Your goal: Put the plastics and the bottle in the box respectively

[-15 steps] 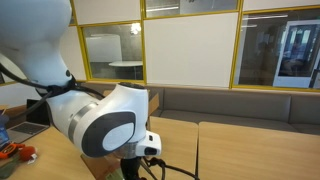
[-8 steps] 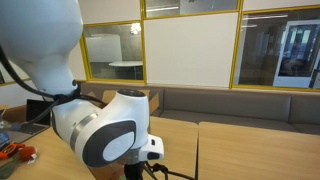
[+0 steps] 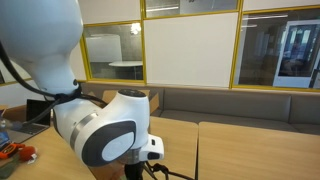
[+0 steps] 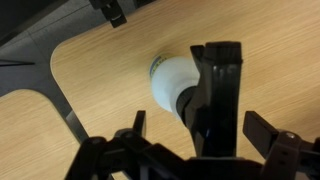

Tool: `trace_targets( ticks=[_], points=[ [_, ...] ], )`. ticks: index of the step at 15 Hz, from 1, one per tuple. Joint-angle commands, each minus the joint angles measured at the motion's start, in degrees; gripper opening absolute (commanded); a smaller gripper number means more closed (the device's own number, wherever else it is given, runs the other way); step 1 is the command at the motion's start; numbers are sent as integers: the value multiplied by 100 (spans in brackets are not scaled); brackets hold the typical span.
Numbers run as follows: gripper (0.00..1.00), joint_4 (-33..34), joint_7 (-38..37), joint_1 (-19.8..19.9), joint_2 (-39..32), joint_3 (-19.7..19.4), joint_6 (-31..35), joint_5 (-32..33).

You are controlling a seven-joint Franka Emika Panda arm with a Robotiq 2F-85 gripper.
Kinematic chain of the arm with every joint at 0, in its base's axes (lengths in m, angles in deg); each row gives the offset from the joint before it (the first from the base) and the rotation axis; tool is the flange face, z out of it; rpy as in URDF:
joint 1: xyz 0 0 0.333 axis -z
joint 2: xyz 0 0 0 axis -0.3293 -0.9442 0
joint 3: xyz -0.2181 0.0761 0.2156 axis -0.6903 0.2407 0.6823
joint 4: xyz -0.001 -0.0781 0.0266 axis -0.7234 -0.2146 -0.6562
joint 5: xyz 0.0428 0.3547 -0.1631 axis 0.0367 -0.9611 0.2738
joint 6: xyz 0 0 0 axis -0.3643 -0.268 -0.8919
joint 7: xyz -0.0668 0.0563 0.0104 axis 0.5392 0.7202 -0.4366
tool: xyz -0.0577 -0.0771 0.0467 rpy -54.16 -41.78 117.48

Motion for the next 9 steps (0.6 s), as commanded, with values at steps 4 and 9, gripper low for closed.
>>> trace_targets(
  ticks=[4,9],
  points=[
    [100,21,-118,-94,98,-22,-15,176],
    [100,39,-307,-170,135,-42,-125,363]
  ],
)
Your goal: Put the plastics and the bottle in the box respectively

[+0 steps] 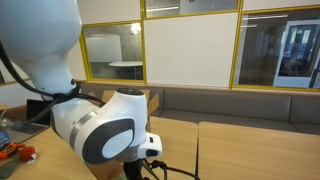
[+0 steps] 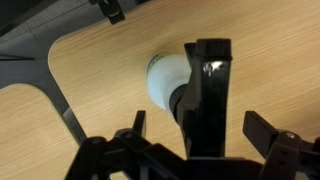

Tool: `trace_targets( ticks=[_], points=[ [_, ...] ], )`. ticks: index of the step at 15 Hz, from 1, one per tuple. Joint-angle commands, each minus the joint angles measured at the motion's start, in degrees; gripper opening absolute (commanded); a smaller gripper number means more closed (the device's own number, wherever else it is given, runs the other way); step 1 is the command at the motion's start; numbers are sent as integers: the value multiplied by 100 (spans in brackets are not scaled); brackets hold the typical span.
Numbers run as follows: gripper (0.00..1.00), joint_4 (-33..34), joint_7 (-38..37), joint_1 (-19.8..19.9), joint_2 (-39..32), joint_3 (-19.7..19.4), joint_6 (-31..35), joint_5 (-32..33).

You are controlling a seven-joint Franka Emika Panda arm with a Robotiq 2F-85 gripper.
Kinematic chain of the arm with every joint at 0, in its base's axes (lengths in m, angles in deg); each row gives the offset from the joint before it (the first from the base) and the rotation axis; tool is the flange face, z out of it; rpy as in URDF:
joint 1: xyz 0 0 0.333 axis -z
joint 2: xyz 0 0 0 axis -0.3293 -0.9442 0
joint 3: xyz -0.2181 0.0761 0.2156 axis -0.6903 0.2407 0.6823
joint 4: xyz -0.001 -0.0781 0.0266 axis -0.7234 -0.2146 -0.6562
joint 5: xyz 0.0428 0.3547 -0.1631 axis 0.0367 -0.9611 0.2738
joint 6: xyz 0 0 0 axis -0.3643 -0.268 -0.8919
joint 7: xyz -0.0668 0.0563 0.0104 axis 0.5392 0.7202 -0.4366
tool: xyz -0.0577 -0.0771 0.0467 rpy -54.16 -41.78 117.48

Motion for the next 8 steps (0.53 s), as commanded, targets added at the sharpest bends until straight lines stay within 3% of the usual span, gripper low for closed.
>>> trace_targets(
  ticks=[1,8],
  points=[
    [100,3,-319,-109,141,-54,-123,282],
    [100,14,-813,-201,242,-106,-205,803]
  ],
)
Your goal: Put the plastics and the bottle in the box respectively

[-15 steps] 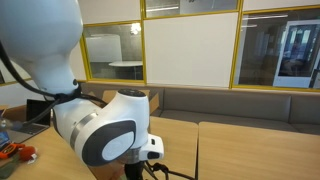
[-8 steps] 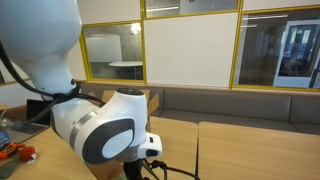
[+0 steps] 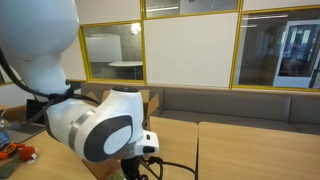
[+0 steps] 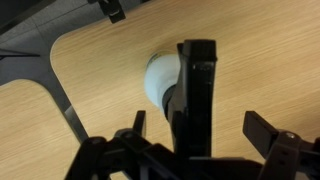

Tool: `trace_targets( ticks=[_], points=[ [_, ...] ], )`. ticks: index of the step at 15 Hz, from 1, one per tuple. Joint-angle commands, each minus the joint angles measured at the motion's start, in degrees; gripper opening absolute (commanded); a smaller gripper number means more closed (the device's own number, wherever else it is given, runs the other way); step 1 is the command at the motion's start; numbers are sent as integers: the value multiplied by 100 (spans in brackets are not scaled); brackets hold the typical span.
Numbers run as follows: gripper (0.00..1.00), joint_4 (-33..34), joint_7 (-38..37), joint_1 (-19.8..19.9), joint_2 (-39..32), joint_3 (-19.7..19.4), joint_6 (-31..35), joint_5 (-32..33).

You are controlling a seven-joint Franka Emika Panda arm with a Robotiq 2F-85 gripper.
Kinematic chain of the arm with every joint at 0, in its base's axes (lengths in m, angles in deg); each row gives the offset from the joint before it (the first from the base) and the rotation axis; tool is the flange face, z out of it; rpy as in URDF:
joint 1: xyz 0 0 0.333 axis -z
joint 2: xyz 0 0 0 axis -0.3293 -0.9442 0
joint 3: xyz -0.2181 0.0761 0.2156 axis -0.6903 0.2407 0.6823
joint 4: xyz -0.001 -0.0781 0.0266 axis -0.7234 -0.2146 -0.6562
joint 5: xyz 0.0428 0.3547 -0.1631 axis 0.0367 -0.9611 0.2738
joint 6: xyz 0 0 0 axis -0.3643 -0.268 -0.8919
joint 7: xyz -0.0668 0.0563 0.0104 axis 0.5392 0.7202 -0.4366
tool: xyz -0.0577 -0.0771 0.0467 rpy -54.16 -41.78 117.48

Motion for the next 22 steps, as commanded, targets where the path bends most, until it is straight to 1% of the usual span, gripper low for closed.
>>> trace_targets(
  ticks=[1,9,22],
  points=[
    [100,6,-372,-106,218,-97,-195,317],
    [100,10,-760,-97,292,-131,-327,515],
    [100,10,-852,-88,438,-81,-408,455]
  ],
)
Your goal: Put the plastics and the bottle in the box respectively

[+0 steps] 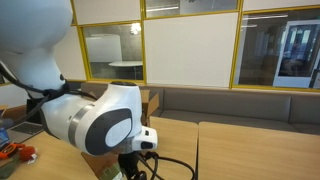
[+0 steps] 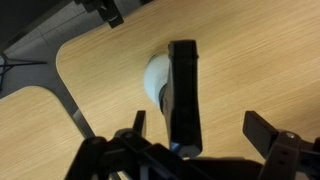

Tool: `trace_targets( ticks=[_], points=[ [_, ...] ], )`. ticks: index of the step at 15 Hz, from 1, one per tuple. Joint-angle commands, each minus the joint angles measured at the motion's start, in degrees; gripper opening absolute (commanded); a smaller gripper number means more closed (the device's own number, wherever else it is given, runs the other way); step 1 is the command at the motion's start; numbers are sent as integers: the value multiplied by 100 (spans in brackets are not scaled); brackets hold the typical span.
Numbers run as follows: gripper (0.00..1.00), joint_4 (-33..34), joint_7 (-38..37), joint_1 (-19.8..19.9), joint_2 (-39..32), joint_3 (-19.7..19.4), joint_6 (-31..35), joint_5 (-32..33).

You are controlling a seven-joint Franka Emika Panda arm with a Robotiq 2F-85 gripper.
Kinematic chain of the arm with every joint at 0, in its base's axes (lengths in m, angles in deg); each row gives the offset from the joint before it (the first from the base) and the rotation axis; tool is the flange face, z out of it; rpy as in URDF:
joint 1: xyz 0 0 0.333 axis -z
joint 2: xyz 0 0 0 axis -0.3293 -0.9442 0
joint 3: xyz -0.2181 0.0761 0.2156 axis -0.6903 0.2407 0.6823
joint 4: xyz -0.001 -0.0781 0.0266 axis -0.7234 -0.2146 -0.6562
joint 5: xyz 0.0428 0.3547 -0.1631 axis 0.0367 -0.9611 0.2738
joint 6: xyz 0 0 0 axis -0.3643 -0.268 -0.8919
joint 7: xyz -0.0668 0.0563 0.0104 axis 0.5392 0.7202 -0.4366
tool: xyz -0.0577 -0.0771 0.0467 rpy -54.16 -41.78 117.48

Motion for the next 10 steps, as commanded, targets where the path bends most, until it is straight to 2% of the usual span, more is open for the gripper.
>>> trace_targets(
  ticks=[1,3,10],
  points=[
    [100,5,-167,-50,189,-39,-157,108],
    [73,6,-190,-51,187,-43,-180,145],
    [19,11,-166,-48,274,-28,-716,158]
  ],
)
